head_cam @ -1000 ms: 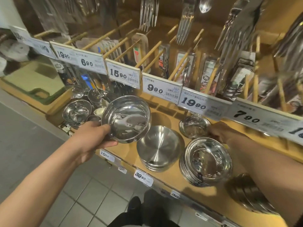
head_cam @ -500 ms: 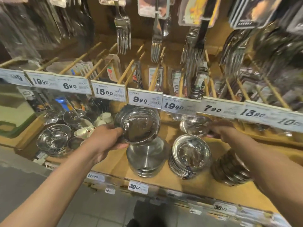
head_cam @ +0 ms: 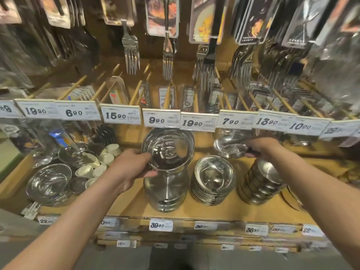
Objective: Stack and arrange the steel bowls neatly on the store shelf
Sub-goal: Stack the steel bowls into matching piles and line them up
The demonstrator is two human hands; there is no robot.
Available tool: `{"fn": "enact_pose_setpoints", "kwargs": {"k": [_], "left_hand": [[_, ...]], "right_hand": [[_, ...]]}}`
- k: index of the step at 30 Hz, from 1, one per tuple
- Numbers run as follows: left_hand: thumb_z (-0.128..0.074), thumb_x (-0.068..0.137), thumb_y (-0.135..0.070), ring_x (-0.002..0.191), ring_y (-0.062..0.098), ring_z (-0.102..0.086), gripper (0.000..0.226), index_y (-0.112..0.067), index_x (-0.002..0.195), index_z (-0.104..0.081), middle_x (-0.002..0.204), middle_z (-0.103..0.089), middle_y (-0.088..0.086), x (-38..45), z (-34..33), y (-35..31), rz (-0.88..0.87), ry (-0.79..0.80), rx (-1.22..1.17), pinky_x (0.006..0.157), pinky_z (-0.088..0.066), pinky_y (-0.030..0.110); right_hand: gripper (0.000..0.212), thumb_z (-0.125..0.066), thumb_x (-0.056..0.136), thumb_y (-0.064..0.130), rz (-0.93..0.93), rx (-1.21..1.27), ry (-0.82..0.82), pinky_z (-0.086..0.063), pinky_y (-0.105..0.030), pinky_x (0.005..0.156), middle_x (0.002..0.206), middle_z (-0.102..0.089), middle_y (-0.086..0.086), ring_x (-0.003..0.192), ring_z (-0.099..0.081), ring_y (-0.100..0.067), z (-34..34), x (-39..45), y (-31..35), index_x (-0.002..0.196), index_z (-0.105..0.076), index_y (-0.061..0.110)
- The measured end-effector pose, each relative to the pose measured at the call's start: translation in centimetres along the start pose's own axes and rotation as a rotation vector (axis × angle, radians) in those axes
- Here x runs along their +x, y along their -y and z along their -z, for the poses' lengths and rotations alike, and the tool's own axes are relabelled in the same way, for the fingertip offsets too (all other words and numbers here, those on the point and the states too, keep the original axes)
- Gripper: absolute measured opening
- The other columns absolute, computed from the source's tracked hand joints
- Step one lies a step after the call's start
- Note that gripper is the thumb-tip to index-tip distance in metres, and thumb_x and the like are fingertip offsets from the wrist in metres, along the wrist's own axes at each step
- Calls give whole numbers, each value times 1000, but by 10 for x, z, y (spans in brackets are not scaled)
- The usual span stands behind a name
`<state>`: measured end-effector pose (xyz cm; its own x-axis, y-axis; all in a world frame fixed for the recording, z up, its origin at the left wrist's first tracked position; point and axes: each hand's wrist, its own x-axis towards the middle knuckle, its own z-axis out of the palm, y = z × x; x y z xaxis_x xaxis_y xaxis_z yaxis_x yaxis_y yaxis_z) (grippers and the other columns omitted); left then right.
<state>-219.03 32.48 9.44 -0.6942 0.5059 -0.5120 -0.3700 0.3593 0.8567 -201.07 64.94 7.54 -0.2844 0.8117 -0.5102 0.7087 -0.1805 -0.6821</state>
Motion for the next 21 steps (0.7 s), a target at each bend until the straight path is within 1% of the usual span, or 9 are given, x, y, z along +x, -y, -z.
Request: {"fn": "enact_pose_setpoints", "kwargs": {"k": [2, 3, 6, 9, 13, 15, 18, 20, 21], "left_hand": [[-58, 96, 1, 62, 22, -75, 8, 5, 100, -64, 74, -77, 15, -4, -3, -2, -8, 14, 3, 48, -57, 20], [-58, 96, 2, 60, 22, -75, 6, 5, 98, -63, 72, -77, 14, -5, -5, -2, -15, 17, 9, 47, -57, 20], [-60, 94, 3, 62, 24, -75, 7, 8, 97, -64, 75, -77, 17, -8, -8, -2, -32, 35, 26, 49, -58, 22], [-59, 92, 7, 58, 21, -74, 6, 8, 94, -65, 71, -76, 18, -12, -10, -1, -38, 71, 43, 47, -58, 21], [-61, 88, 9, 58, 20, -74, 9, 6, 95, -66, 71, -76, 18, -13, -11, 4, -38, 115, 83, 49, -58, 21], [-63, 85, 7, 70, 24, -73, 14, 8, 100, -66, 80, -77, 23, -10, -11, 9, -46, 125, 110, 75, -64, 32], [-65, 84, 5, 89, 30, -56, 22, 10, 105, -65, 104, -73, 28, -10, -12, 15, -22, 159, 151, 106, -47, 51], [-62, 88, 5, 86, 30, -62, 19, 11, 105, -64, 106, -72, 32, -10, -12, 19, -12, 173, 161, 94, -59, 44], [-61, 90, 5, 80, 28, -70, 16, 11, 104, -65, 102, -73, 31, -10, -13, 21, -10, 175, 160, 77, -64, 36]], "right_hand": [[20, -67, 93, 9, 19, 15, -20, -62, -35, 82, 86, -72, -24, 82, -76, -30, 0, -9, -7, 103, -62, -8], [20, -68, 93, 9, 33, 20, -28, -62, -37, 84, 86, -72, -24, 79, -76, -30, 0, -15, -9, 103, -62, -7], [16, -69, 92, 8, 59, 55, -69, -62, -29, 54, 85, -71, -22, 54, -72, -21, -5, -37, -16, 99, -62, -5], [16, -69, 91, 7, 60, 113, -92, -54, -23, 40, 89, -70, -21, 48, -70, -18, -11, -57, -24, 97, -61, -4], [17, -68, 88, -2, 72, 234, -90, -63, -35, 53, 101, -68, -26, 62, -74, -29, -26, -78, -37, 102, -59, -7], [20, -68, 89, -1, 59, 277, -81, -61, -32, 49, 102, -68, -27, 60, -72, -28, -36, -86, -44, 105, -60, -10], [18, -68, 90, 1, 3, 347, -32, -57, -24, 42, 98, -69, -25, 58, -73, -25, -53, -98, -57, 103, -62, -12], [20, -66, 89, -3, -11, 401, 0, -60, -27, 49, 99, -70, -24, 64, -74, -25, -63, -102, -64, 107, -62, -11], [22, -66, 88, -4, -16, 418, 9, -62, -29, 55, 100, -70, -22, 65, -75, -25, -67, -102, -68, 109, -62, -12]]}}
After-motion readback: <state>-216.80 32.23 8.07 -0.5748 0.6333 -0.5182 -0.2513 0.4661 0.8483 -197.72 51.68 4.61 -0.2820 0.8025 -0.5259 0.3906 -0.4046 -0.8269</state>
